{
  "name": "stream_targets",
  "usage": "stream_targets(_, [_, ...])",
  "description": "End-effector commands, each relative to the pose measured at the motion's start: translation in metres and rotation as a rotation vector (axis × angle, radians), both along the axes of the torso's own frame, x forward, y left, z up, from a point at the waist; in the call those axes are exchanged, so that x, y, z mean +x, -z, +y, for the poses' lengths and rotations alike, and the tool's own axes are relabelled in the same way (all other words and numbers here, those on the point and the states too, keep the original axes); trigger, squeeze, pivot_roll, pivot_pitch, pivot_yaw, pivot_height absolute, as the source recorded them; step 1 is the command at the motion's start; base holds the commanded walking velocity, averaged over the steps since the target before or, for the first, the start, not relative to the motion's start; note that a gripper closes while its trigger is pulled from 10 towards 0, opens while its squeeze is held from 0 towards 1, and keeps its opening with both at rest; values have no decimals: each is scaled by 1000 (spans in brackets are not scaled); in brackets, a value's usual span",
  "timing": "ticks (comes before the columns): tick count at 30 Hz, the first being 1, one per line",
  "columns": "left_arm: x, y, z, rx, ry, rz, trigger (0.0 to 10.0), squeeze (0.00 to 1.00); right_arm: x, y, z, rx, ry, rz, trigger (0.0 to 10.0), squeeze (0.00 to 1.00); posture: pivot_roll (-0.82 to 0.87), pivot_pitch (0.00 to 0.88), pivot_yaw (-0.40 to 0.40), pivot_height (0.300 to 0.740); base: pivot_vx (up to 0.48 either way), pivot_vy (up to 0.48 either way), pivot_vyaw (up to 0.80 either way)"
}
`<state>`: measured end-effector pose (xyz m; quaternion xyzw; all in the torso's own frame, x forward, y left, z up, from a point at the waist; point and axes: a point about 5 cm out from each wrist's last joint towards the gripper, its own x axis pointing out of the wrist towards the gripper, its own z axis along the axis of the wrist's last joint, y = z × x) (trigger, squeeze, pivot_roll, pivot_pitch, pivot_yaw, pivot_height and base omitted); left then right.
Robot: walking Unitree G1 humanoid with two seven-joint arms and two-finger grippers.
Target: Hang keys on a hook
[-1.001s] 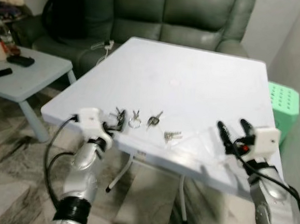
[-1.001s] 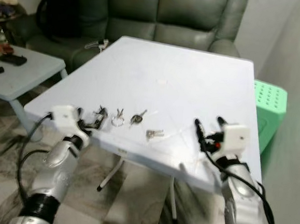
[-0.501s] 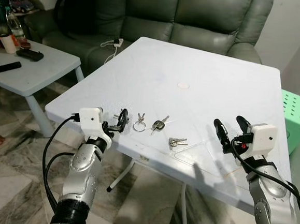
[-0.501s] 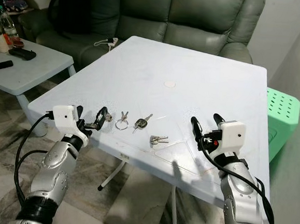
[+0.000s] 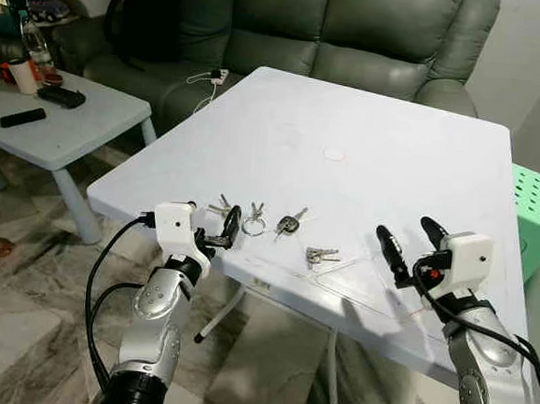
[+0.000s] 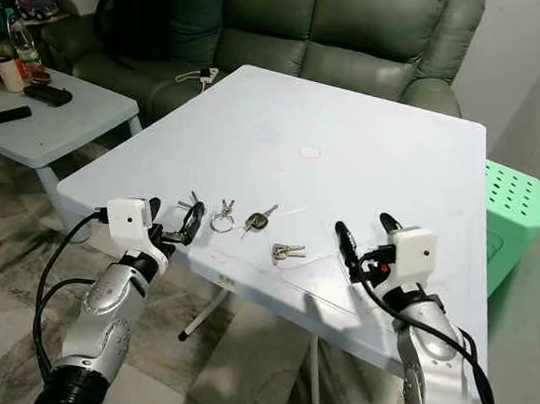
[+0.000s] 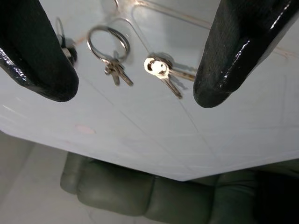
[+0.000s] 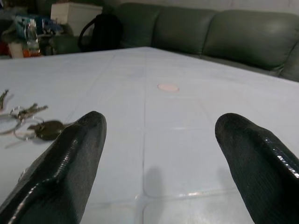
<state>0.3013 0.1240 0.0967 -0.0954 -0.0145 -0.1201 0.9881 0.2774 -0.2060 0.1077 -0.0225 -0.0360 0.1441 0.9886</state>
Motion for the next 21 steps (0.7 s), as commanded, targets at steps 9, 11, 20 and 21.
stream_targets(9, [-18,4,-20,61,112,-7,10000,0,-11,11,9,-95,-110,49,10000,0,-71,15,-39,740,0,0,0])
stream_targets(11, [-20,6,-22,53,114,2,10000,0,-12,11,11,-98,-122,49,10000,0,-69,14,-41,740,0,0,0])
stream_targets(20, [-28,7,-29,82,149,-6,10000,0,-12,6,28,-82,-232,37,10000,0,-58,9,-48,740,0,0,0])
stream_targets(21, [-29,7,-29,85,151,-6,10000,0,-12,5,32,-76,-250,35,10000,0,-56,10,-48,740,0,0,0])
